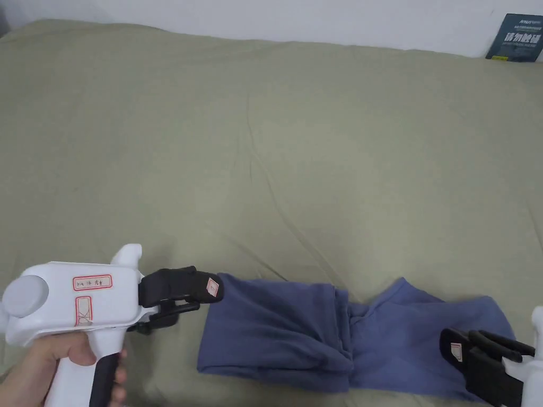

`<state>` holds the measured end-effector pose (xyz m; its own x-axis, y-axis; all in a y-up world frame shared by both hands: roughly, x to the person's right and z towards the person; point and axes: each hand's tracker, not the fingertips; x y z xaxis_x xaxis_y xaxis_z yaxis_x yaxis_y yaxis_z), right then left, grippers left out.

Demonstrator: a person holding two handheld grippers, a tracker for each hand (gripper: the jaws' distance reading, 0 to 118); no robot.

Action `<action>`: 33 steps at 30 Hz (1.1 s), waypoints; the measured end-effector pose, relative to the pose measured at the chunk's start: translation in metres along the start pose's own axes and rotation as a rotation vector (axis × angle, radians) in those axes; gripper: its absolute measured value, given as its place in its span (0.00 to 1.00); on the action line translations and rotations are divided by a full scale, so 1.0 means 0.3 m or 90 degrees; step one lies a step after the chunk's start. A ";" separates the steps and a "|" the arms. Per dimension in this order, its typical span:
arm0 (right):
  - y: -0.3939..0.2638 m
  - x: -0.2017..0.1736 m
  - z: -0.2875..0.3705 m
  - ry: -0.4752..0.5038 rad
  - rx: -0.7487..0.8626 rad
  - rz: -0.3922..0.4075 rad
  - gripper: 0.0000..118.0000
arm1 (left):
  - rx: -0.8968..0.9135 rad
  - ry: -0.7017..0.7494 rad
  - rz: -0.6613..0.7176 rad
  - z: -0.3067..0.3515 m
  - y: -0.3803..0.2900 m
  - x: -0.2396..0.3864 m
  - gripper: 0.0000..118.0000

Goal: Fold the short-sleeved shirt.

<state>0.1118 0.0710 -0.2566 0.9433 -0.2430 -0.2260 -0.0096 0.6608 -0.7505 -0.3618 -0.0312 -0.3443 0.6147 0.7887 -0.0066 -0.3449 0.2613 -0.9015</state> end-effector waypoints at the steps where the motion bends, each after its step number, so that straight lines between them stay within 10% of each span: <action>1: -0.001 -0.002 -0.003 -0.003 -0.004 0.004 0.01 | -0.014 -0.034 0.034 -0.009 0.061 0.030 0.99; 9: -0.008 0.000 -0.013 -0.017 -0.017 0.004 0.01 | -0.079 -0.150 0.088 -0.197 0.015 -0.059 0.98; 11: -0.012 0.001 -0.012 -0.021 -0.018 0.000 0.01 | -0.086 -0.148 0.075 -0.233 0.021 -0.042 0.67; 13: -0.017 0.004 -0.006 -0.019 -0.017 -0.003 0.01 | -0.095 -0.082 0.060 -0.279 -0.013 -0.048 0.07; 14: -0.020 0.005 -0.001 -0.018 -0.016 -0.005 0.01 | -0.092 0.017 0.041 -0.293 -0.016 -0.094 0.07; 16: -0.020 0.005 0.012 -0.020 -0.016 -0.004 0.01 | -0.072 -0.108 0.085 -0.250 0.000 -0.103 0.07; 23: 0.004 0.031 0.056 -0.021 0.006 0.006 0.01 | -0.045 -0.050 0.026 -0.093 0.028 0.008 0.07; 33: 0.012 0.055 0.103 -0.001 0.034 0.022 0.01 | 0.056 0.226 -0.014 0.367 0.117 0.116 0.07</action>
<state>0.1376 0.0912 -0.2438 0.9431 -0.2185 -0.2508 -0.0247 0.7058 -0.7080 -0.4307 0.0667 -0.3285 0.8253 0.5437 -0.1523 -0.3799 0.3352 -0.8621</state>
